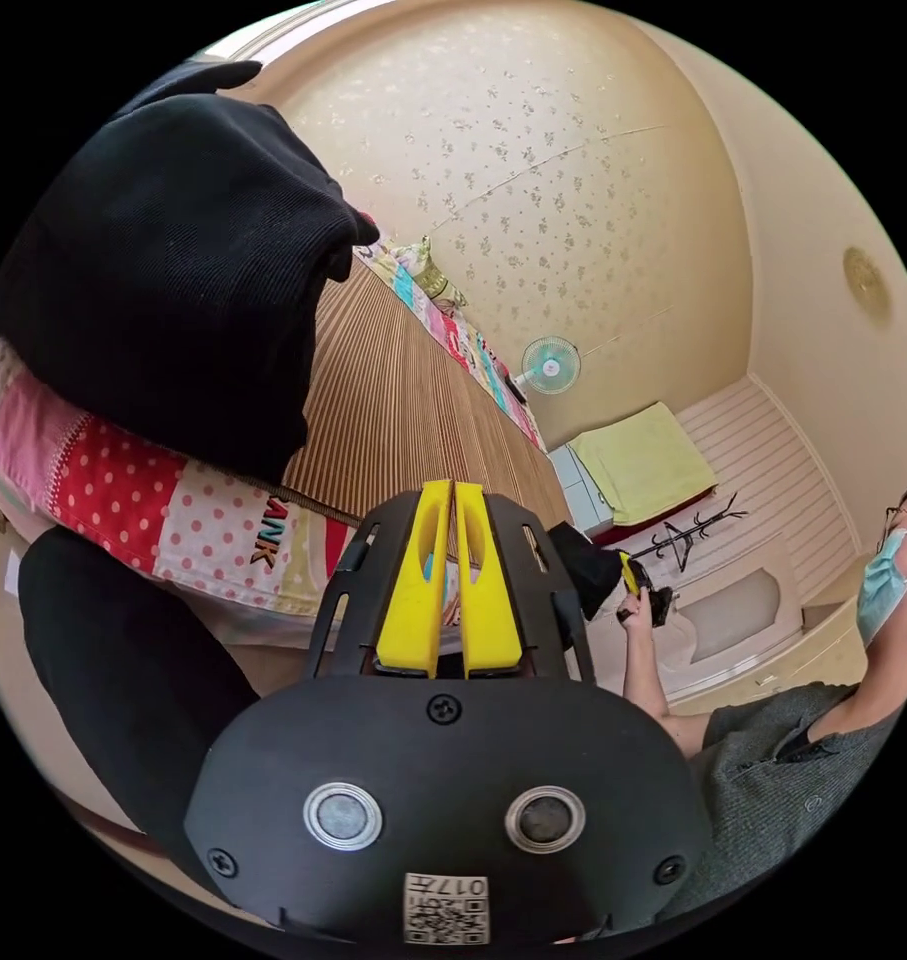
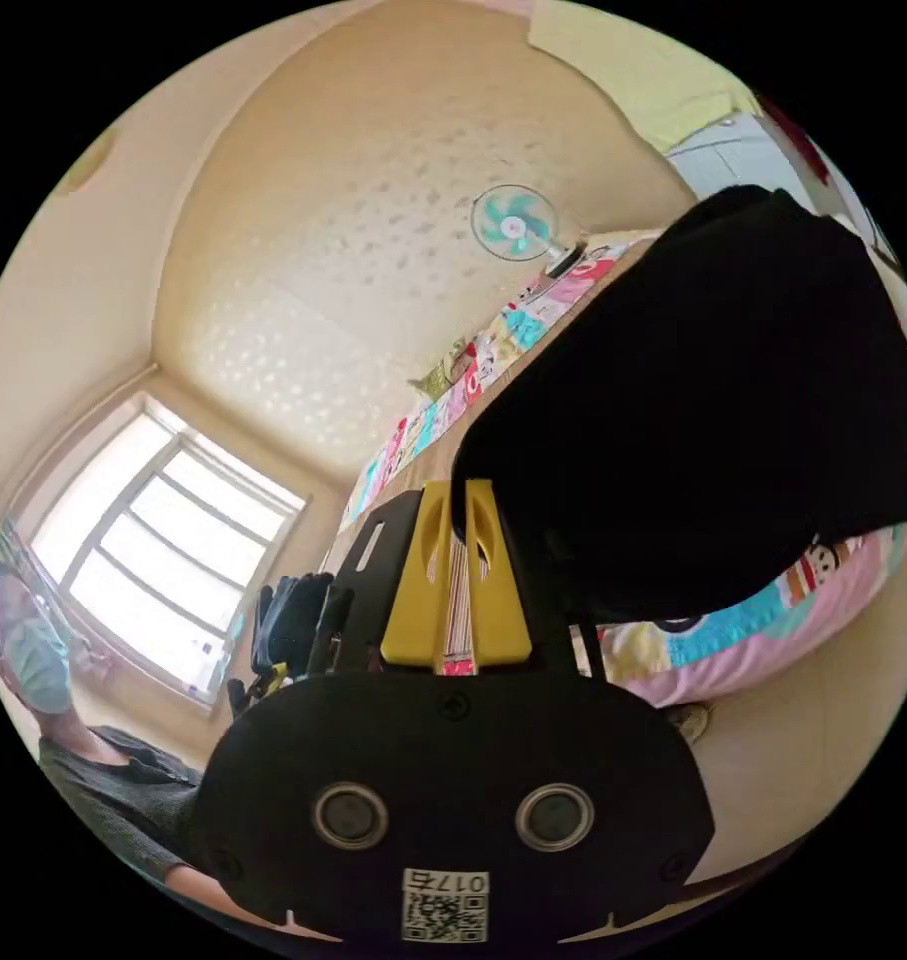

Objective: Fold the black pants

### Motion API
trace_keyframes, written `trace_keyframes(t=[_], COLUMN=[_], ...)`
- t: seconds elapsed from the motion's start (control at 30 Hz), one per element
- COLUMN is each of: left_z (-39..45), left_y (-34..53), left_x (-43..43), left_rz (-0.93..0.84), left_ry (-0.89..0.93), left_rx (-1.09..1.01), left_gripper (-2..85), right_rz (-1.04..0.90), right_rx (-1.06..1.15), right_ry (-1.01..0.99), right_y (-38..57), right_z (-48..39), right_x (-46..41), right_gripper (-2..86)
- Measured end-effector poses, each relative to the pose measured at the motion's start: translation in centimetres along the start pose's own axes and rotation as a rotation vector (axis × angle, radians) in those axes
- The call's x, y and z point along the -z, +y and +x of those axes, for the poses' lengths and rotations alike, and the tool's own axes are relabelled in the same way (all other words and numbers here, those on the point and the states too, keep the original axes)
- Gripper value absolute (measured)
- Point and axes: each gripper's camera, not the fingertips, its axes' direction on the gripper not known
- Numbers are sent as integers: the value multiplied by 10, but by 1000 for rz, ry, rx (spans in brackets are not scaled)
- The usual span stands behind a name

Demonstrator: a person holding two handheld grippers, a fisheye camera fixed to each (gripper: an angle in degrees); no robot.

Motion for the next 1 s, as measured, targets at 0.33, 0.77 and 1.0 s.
trace_keyframes(t=[0.33, 0.77, 1.0], left_z=[17, 14, 49], left_y=[2, -8, -2], left_x=[-5, -43, -77], left_rz=[-61, -112, -204], left_ry=[-104, -108, -96], left_rx=[-59, -80, -171], left_gripper=[-10, -10, -10], right_rz=[-827, -143, -64], right_rx=[423, -278, -352], right_ry=[-165, 280, 229], right_y=[158, 188, 188], right_z=[-187, 46, 116], right_x=[-299, -28, -40], right_gripper=[29, 108, 128])
